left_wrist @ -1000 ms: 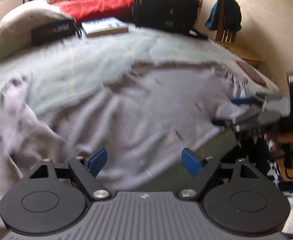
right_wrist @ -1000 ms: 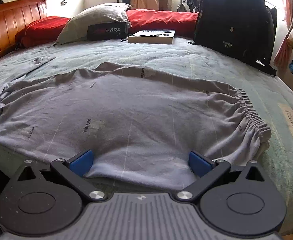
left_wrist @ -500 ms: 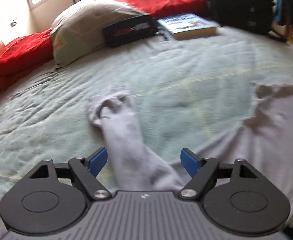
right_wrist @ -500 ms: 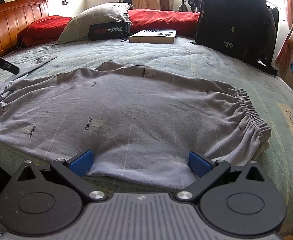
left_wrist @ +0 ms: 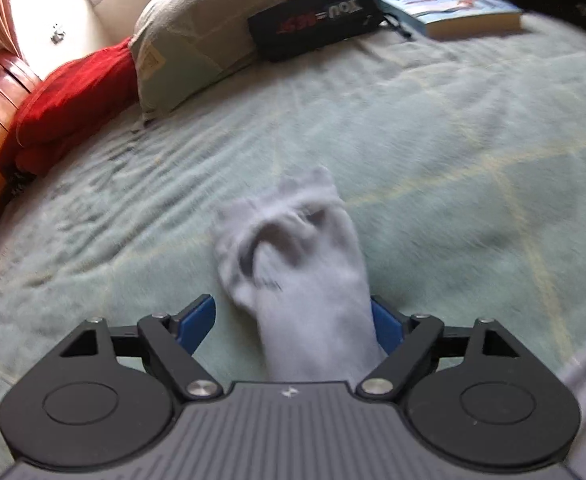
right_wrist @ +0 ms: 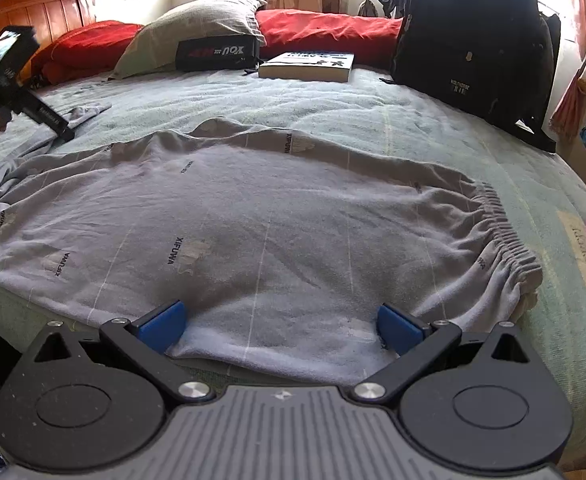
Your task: Fold clothes
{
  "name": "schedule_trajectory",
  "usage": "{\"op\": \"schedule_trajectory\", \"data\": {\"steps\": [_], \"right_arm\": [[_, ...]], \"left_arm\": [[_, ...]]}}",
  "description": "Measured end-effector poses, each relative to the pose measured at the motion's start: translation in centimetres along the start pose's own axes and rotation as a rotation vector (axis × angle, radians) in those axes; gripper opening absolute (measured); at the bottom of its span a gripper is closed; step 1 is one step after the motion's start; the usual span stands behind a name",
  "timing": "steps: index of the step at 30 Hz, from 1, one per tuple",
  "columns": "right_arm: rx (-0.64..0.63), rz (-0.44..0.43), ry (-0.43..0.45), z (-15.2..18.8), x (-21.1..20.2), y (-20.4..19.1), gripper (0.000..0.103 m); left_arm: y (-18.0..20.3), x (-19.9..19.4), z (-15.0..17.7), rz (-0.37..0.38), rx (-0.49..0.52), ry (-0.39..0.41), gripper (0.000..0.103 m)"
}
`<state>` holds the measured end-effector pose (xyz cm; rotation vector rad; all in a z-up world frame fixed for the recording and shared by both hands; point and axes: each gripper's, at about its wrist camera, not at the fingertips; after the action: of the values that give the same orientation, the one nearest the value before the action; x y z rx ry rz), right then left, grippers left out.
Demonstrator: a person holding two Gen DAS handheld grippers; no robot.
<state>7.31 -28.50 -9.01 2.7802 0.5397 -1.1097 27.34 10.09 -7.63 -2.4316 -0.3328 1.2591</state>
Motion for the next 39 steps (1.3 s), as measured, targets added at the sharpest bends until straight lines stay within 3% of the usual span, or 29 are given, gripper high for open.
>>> {"op": "schedule_trajectory", "data": {"steps": [4, 7, 11, 15, 19, 27, 39], "right_arm": [[-0.026, -0.013, 0.031, -1.3, -1.3, -0.6, 0.103], [-0.056, -0.02, 0.061, -2.0, -2.1, -1.2, 0.103], [-0.069, -0.028, 0.055, -2.3, -1.7, -2.0, 0.103], [-0.086, -0.034, 0.039, -2.1, -1.6, -2.7, 0.103], [-0.085, -0.043, 0.045, -2.1, -1.8, -2.9, 0.103], [-0.102, -0.048, 0.061, -2.1, -2.3, -3.7, 0.103], [-0.116, -0.067, 0.078, -2.0, -3.1, -4.7, 0.103]], "left_arm": [[-0.3, 0.4, -1.3, -0.087, 0.045, -0.023, 0.083], [-0.5, 0.9, -2.1, -0.096, 0.06, -0.043, 0.083], [0.0, 1.9, -2.8, -0.121, 0.063, -0.062, 0.083], [0.5, 1.9, -3.0, -0.191, 0.127, -0.056, 0.083], [-0.4, 0.0, -2.4, -0.234, 0.158, -0.01, 0.083], [-3.7, -1.8, -0.9, -0.291, 0.129, 0.003, 0.081], [-7.6, -6.9, 3.6, -0.374, 0.098, 0.088, 0.078]]}}
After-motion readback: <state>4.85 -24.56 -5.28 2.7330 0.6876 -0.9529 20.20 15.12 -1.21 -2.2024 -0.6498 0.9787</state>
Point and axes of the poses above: each gripper's, at about its wrist camera, not at the fingertips, and x roughly the way its jaws point, y to its right, z to its underside, and after that the axes turned 5 degrees about -z, right-handed
